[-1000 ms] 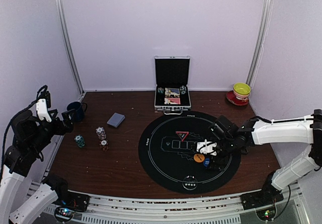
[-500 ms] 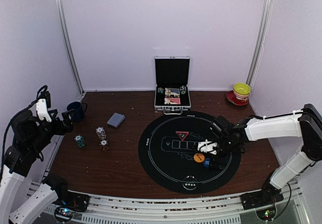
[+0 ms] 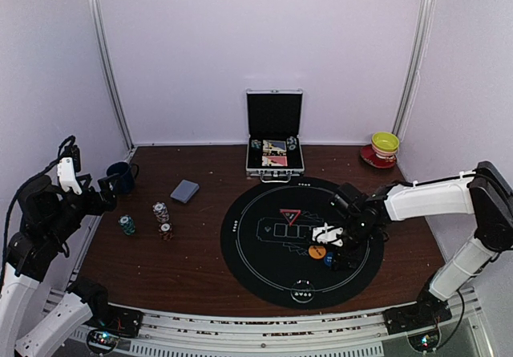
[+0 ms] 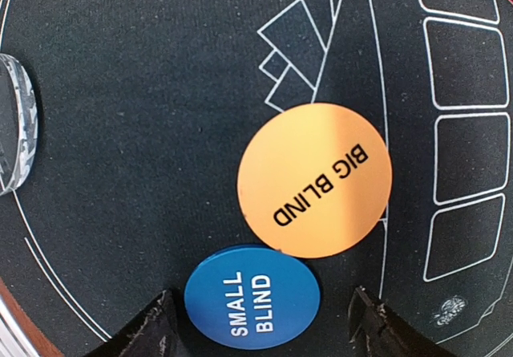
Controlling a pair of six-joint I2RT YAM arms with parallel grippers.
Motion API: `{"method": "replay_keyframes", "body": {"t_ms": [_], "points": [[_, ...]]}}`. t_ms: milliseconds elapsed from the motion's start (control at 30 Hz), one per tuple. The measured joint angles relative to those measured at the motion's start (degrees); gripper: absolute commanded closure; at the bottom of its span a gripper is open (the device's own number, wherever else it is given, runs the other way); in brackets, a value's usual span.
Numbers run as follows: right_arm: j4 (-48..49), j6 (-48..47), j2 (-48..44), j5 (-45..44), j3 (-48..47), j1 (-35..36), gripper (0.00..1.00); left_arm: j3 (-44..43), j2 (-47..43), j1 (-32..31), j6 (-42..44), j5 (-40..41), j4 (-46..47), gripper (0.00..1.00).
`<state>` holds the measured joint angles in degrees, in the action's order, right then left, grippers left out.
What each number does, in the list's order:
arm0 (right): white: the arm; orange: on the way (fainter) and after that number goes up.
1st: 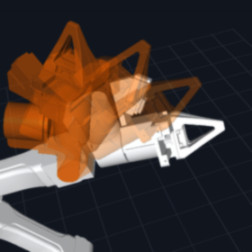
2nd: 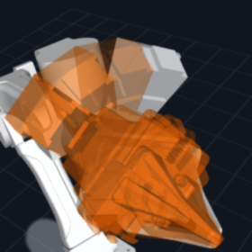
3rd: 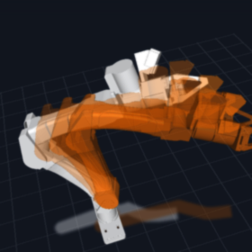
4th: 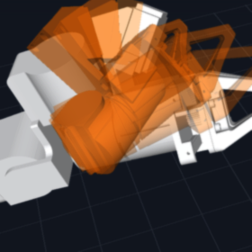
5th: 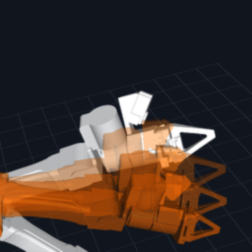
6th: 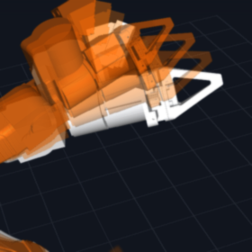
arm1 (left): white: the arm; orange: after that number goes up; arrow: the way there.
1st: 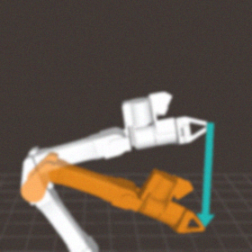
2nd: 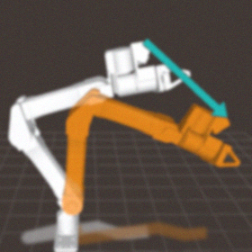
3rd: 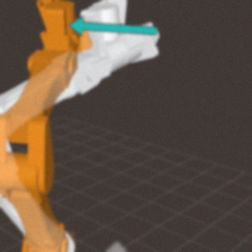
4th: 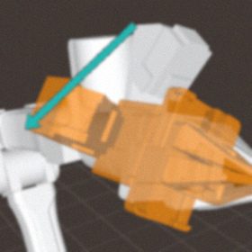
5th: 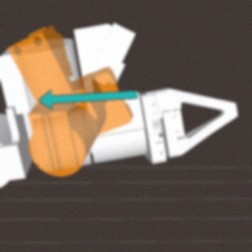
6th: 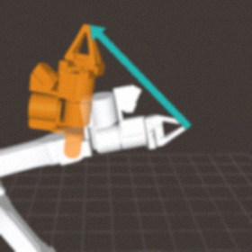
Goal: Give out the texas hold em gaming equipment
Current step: Pick up the small blind button from the poker table mat.
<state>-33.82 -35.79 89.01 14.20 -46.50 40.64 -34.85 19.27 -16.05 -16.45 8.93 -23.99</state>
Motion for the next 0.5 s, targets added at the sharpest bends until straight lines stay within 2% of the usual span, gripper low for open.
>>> {"method": "replay_keyframes", "body": {"t_ms": [500], "points": [[0.0, 0.0, 0.6, 1.1, -0.4, 0.0, 0.51, 0.0, 0.0, 0.0, 0.0, 0.0, 0.0, 0.02]]}}
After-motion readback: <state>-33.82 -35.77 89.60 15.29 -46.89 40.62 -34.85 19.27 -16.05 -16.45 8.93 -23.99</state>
